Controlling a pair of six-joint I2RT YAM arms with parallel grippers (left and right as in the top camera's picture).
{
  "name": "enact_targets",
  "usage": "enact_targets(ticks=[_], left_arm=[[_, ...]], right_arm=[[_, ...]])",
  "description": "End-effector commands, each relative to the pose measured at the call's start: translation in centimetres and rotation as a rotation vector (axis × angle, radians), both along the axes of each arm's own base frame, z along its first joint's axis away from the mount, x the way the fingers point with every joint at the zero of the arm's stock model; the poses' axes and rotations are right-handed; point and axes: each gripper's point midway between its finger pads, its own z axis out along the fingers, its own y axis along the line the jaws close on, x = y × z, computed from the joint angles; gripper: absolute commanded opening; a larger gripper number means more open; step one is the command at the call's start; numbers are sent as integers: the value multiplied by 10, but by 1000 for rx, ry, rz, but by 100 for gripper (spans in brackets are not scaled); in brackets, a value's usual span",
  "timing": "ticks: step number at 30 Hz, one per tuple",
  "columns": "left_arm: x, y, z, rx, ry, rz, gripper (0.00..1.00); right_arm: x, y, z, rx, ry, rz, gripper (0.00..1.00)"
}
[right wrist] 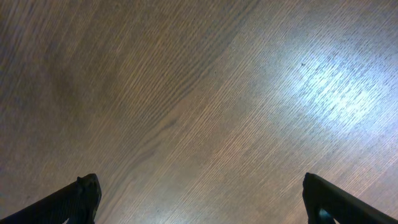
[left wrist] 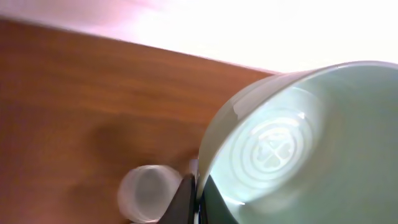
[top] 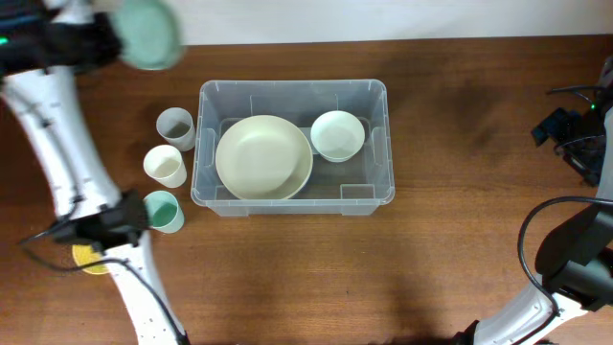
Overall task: Pack container
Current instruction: 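Carry the mint-green bowl right and lower it onto the white bowl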
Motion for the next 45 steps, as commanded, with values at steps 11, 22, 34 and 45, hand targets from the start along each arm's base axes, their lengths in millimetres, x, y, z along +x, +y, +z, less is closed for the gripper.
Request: enact_targets(ticks=[11, 22, 34, 45], left_arm=[[-25, -276, -76, 252, 97, -558, 1], [-24, -300, -147, 254, 199, -579, 1], [-22, -303, -176, 246, 221, -587, 2], [-23, -307, -175, 226, 221, -599, 13]], right_arm=[[0, 0, -1, 0, 2, -7, 99], [0, 0, -1, 0, 2, -7, 99], [0, 0, -1, 0, 2, -7, 99], [0, 0, -1, 0, 2, -7, 99]])
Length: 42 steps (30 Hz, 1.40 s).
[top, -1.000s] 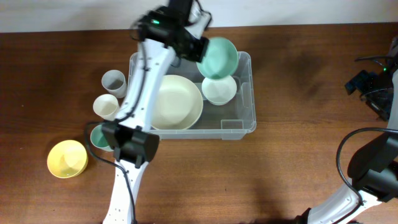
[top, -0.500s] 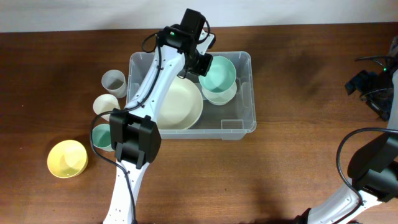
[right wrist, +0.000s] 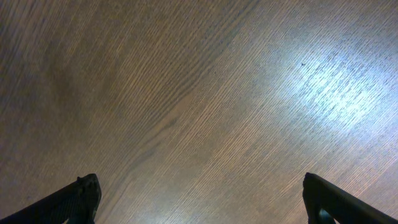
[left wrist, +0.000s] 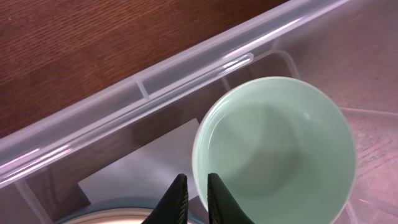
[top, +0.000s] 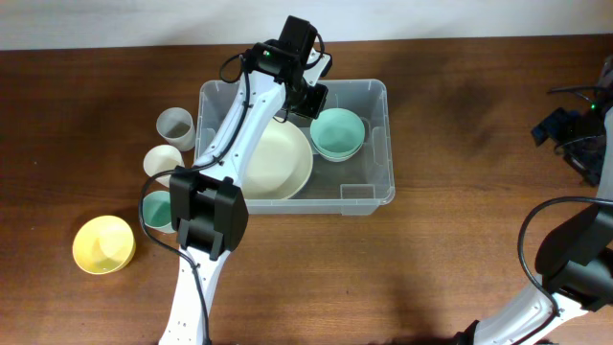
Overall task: Pack container
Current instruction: 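Carry the mint-green bowl right and lower it onto the white bowl, then open the left gripper and move it back to the yellow bowl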
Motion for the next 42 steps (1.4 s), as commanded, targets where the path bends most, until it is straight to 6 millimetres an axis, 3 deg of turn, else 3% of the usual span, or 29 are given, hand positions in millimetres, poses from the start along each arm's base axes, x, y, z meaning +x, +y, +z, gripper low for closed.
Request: enact_targets(ticks=[1, 4, 5, 6, 9, 11, 15, 16, 20, 24, 27, 32, 37, 39, 42], left_arm=[[-1, -3, 13, -34, -13, -8, 14], [3, -4, 15, -39, -30, -10, 24], [5, -3, 18, -40, -42, -13, 33], [10, 0, 25, -44, -64, -14, 41], [23, 17, 56, -46, -129, 26, 45], [30, 38, 83, -31, -182, 69, 59], [31, 106, 146, 26, -275, 236, 70], [24, 139, 164, 51, -281, 328, 72], [-4, 217, 184, 92, -227, 537, 75], [-35, 283, 185, 116, -134, 697, 78], [-42, 322, 187, 95, -123, 802, 78], [-58, 352, 172, 35, -30, 865, 79], [-109, 387, 133, 137, 176, 1102, 87], [-131, 395, 123, 172, 230, 1187, 94], [-156, 404, 114, 225, 251, 1258, 96]], right_arm=[[0, 0, -1, 0, 2, -7, 99], [0, 0, -1, 0, 2, -7, 99], [0, 0, -1, 0, 2, -7, 99], [0, 0, -1, 0, 2, -7, 99], [0, 0, -1, 0, 2, -7, 99], [0, 0, -1, 0, 2, -7, 99], [0, 0, -1, 0, 2, -7, 99], [0, 0, -1, 0, 2, -7, 99], [0, 0, -1, 0, 2, -7, 99], [0, 0, -1, 0, 2, -7, 99], [0, 0, -1, 0, 2, -7, 99], [0, 0, -1, 0, 2, -7, 99], [0, 0, -1, 0, 2, -7, 99], [0, 0, -1, 0, 2, -7, 99], [0, 0, -1, 0, 2, -7, 99]])
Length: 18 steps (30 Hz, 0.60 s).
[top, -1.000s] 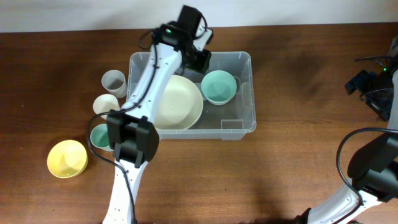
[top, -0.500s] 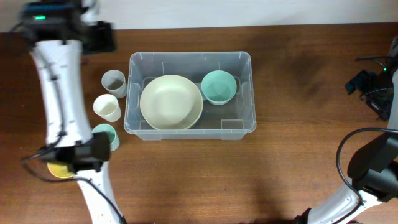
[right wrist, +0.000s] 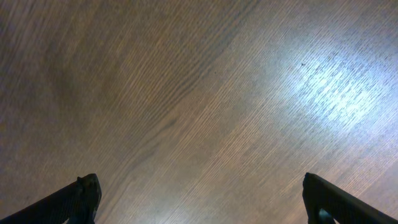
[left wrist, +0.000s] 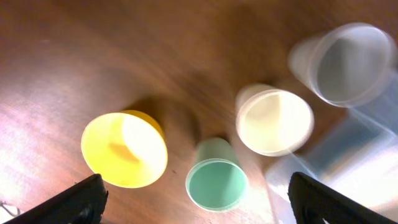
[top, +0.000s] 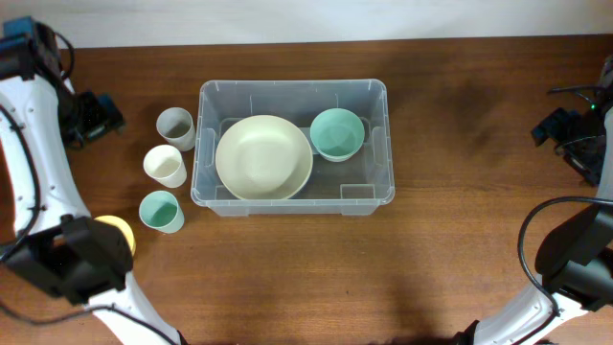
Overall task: Pack container
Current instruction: 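Open the left gripper and move it back to the yellow bowl, then grasp the yellow bowl rim with the left gripper and lift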
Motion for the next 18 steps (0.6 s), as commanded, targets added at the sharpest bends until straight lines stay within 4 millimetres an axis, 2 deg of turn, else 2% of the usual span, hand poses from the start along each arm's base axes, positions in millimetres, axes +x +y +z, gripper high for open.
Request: enact_targets(ticks=[1, 8, 11, 12, 18], left_arm=[[-39, 16, 13, 95, -7, 163, 96], [-83, 18, -14, 94, 13, 267, 99], [-112, 18, -37, 85, 32, 337, 99], [-127, 19, -51, 81, 40, 380, 99], [-168, 29, -90, 64, 86, 518, 99]], right_arm=[[0, 0, -1, 0, 2, -8, 99], [0, 0, -1, 0, 2, -8, 99], [0, 0, -1, -1, 1, -8, 99], [0, 0, -1, 0, 2, -8, 99], [0, 0, -1, -1, 1, -8, 99]])
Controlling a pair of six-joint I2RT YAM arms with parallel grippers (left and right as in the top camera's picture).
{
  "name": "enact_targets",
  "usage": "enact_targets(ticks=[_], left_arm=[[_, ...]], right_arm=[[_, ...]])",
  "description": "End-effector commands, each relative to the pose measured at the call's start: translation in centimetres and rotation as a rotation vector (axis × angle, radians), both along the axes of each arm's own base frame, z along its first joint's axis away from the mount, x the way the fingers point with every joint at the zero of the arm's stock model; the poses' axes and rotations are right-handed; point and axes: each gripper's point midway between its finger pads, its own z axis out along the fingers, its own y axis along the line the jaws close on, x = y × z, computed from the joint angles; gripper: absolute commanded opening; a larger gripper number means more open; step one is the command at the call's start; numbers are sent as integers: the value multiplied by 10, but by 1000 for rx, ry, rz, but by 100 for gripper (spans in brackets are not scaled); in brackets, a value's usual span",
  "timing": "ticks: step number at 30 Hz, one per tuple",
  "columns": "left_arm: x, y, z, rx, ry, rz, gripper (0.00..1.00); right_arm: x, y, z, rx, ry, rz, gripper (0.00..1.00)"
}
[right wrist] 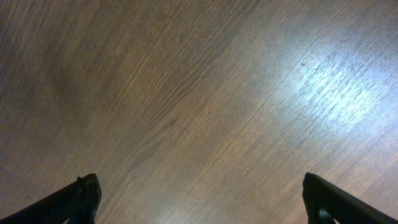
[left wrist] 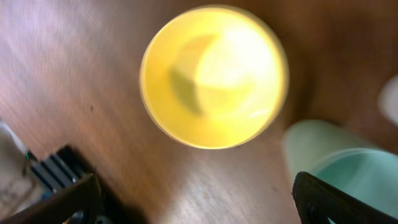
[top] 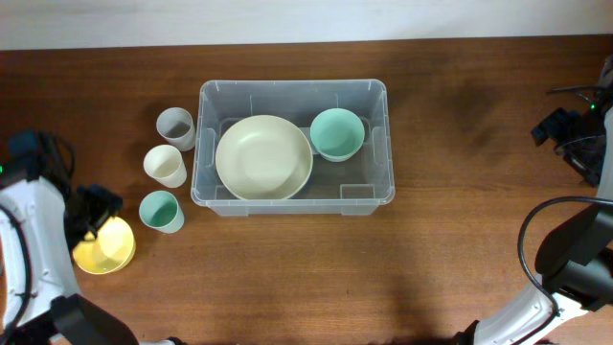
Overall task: Pack container
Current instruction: 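Grasp the yellow bowl rim with the left gripper and lift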
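Observation:
The clear plastic container (top: 383,96) sits mid-table holding a large cream bowl (top: 263,157) and a mint bowl (top: 337,133). Left of it stand a grey cup (top: 175,126), a cream cup (top: 165,165) and a mint cup (top: 160,211) (left wrist: 348,168). A yellow bowl (top: 105,247) (left wrist: 212,76) rests at the front left. My left gripper (top: 94,213) (left wrist: 198,208) hangs open just above the yellow bowl's back rim, nothing between its fingers. My right gripper (right wrist: 202,199) is open over bare wood at the far right.
A black cable bundle (left wrist: 50,171) lies by the left table edge. The right arm's base and cables (top: 575,134) occupy the far right edge.
My left gripper has moved from the far-left back of the table, beside the grey cup, forward to just over the yellow bowl. It stays open. The right arm has not moved.
My left gripper held the mint bowl high at the back left while a white bowl sat in the container. Then it was placing the mint bowl onto that white bowl. Then it was open and empty at the left, and now hovers at the yellow bowl.

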Motion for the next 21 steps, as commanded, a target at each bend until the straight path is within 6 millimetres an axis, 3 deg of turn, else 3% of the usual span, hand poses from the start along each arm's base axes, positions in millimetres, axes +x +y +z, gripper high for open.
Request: enact_targets(ticks=[1, 12, 21], left_arm=[[-27, 11, -16, 8, 11, 139, 99], [-67, 28, -68, -13, 27, 327, 100], [-52, 33, -99, 8, -84, 327, 99]], right_arm=[[0, 0, 0, -1, 1, -7, 99], [0, 0, 0, -1, 1, -7, 99], [0, 0, 0, -1, 1, -7, 99]])
